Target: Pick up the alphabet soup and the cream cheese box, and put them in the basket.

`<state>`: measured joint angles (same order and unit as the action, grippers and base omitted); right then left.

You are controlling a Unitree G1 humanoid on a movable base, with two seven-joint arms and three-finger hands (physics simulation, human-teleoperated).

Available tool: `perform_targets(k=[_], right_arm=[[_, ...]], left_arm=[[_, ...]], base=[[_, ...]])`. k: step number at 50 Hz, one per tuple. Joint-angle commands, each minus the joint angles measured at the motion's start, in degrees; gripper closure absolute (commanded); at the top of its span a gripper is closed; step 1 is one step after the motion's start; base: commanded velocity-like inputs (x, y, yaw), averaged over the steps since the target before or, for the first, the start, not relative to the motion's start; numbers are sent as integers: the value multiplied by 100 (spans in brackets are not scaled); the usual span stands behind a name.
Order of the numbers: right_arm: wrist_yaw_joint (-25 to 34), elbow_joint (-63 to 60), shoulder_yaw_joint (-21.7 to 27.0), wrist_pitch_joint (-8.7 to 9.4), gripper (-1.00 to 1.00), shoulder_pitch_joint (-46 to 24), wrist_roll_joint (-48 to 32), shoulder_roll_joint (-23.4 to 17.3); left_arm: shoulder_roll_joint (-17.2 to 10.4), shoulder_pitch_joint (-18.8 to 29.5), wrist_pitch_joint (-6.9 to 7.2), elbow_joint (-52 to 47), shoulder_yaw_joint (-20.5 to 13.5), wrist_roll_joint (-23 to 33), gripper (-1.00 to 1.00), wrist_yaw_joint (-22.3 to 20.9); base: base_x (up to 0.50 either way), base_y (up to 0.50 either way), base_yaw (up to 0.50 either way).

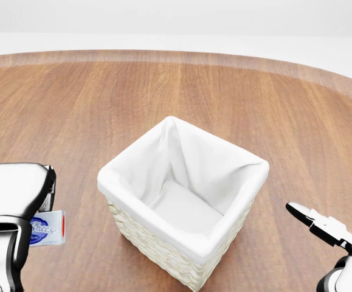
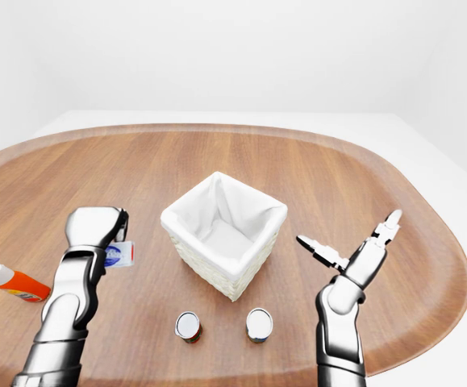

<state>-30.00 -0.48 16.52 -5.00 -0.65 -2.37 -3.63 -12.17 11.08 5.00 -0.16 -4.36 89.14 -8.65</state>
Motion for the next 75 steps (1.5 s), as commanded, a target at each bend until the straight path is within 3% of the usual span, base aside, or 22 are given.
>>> perform_targets(k=[1,20,35,44,56,66,71,75], right_arm=[[0,-9,-5,0,-100,8,5,3],[0,-74,4,0,-100,32,46,16],[0,-149,26,25,-100,47,98,21],[0,-147,23,0,-100,64,92,30],[0,-222,8,43,-100,85,68,53],[0,-166,13,3,-100,83,85,47],[0,-195,17,35,-100,84,92,51],[0,-201,17,61,-100,74,97,44]], left_arm=[[-82,704,0,-525,-62,49,100,-787],[-18,1758,0,-653,152,373,100,-2154],[235,2338,0,-199,397,563,100,-2239],[496,2620,0,-57,624,665,100,-1883],[661,2999,0,-170,674,742,100,-2200],[1118,3013,0,-520,1006,1291,100,-2296],[1223,3390,-5,-173,1017,1580,100,-2270],[1375,3549,-105,118,1122,1642,100,-2369]], base=[[0,0,0],[0,0,0],[0,0,0],[0,0,0],[0,0,0],[0,0,0],[0,0,0],[0,0,0]])
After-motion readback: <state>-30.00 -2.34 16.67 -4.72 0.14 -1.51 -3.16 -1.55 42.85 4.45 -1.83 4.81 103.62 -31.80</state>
